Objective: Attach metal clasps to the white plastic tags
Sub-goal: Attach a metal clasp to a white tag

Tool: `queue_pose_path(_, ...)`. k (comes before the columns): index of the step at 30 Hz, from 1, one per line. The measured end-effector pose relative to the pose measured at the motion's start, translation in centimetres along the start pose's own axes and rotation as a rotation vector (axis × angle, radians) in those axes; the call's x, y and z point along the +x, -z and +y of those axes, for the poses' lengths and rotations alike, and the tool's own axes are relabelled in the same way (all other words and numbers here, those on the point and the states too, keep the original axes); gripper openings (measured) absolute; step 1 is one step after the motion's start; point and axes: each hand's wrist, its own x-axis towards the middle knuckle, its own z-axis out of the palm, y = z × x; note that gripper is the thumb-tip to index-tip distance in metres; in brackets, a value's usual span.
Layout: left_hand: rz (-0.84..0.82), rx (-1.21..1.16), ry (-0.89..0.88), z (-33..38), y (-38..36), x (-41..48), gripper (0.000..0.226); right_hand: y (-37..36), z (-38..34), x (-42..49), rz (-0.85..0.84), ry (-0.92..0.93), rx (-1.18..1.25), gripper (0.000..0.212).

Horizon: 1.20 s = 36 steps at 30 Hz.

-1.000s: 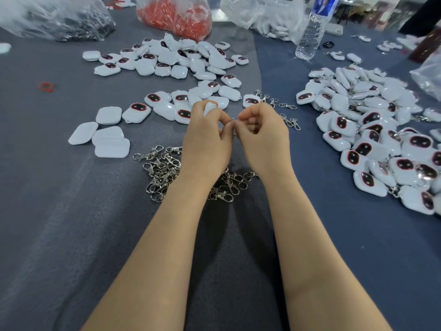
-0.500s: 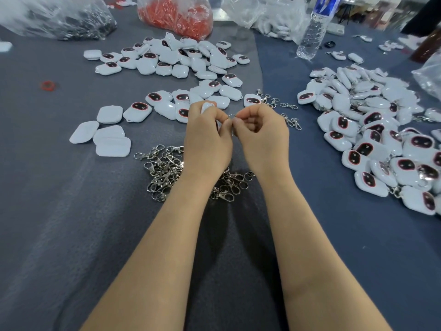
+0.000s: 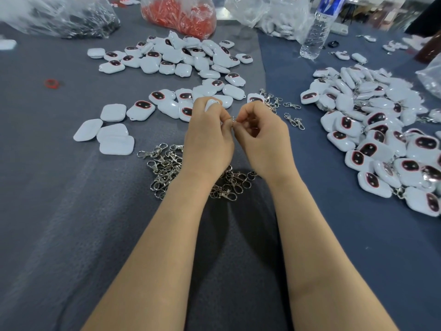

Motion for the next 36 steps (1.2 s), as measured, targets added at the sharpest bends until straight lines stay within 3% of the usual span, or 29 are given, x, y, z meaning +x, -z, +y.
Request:
queue_pose_path(7, -0.052, -0.089, 0.051, -0.1, 0.2, 0.1, 0.002, 0.1, 0.1, 0.1, 0.094, -0.05, 0.02, 0.026)
queue_pose_path(13, -0.127, -0.3, 0.16, 0.7, 0.6, -0.1, 0.029, 0.4, 0.5, 0.1, 0.165, -0.163, -0.026, 0.021)
queue_pose_path(22, -0.185, -0.326, 0.275, 0.4, 0.4, 0.0, 0.017, 0.2, 0.4, 0.1, 0.101, -0.124, -0.098, 0.017)
queue_pose_path(36, -0.176, -0.315, 0.216, 0.1, 0.1, -0.1, 0.017, 0.3, 0.4, -0.1, 0.102, -0.097, -0.126, 0.012)
